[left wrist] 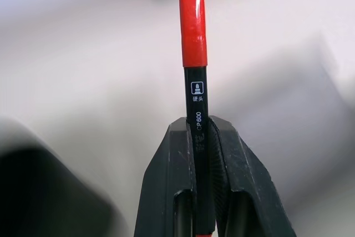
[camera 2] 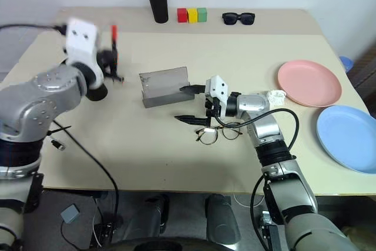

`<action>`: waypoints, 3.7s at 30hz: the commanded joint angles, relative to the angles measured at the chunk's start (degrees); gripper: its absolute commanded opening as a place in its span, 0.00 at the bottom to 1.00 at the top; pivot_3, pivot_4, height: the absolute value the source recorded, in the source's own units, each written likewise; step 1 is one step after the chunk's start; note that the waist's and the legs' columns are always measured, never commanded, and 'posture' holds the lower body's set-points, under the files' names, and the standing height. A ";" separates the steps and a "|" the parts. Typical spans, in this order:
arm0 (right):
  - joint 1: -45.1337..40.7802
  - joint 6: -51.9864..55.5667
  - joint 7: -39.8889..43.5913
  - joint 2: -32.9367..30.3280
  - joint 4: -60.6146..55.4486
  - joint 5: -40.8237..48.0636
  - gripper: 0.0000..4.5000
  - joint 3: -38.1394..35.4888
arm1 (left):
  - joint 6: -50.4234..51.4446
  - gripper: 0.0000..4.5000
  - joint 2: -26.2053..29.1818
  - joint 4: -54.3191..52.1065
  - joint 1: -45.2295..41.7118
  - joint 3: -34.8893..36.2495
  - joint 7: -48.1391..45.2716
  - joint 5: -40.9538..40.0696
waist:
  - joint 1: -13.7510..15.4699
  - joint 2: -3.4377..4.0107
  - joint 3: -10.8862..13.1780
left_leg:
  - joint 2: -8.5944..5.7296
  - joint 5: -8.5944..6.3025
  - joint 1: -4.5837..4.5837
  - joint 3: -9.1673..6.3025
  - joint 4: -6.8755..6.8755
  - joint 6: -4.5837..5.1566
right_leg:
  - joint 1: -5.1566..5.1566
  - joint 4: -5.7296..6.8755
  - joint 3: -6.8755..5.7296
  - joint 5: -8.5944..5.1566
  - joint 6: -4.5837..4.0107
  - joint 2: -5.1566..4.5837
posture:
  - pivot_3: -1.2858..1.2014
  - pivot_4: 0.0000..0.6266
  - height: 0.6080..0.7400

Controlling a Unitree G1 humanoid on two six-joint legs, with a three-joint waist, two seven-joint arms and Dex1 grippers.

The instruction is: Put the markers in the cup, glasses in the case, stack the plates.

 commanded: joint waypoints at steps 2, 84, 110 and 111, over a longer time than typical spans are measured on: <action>-1.75 -1.15 -0.74 0.43 0.25 0.65 1.00 -1.70 | -7.03 0.01 -0.50 -0.61 -1.06 2.08 1.80 12.24 | -0.27 0.01 -0.01 | 0.00 -0.01 0.00 0.00 0.00 0.01 | 0.00 0.00 0.00 0.00 0.01 -0.01 | 0.52 0.24 1.00; -7.92 -2.17 -1.02 8.11 9.73 4.65 1.00 -6.38 | -0.26 0.98 -29.49 -21.96 17.33 36.04 4.83 32.08 | -0.28 0.00 -0.01 | 0.04 0.00 0.06 -0.05 0.05 0.03 | -0.01 0.23 -0.03 0.01 0.02 0.04 | 0.52 0.24 1.00; -11.97 -5.31 4.26 11.98 17.59 2.25 1.00 -5.53 | 25.60 0.98 -46.56 -22.55 14.77 46.15 18.01 42.70 | -0.32 -0.04 -0.03 | 0.02 0.00 0.09 -0.09 0.08 0.01 | 0.08 0.19 -0.07 0.02 0.02 0.08 | 0.52 0.24 1.00; -11.87 -5.33 4.26 11.97 17.45 2.20 1.00 -5.52 | 26.54 0.98 -46.36 -21.75 14.16 46.99 17.81 42.71 | -0.32 -0.04 -0.03 | 0.02 0.00 0.09 -0.09 0.08 0.01 | 0.08 0.19 -0.07 0.02 0.02 0.08 | 0.52 0.24 1.00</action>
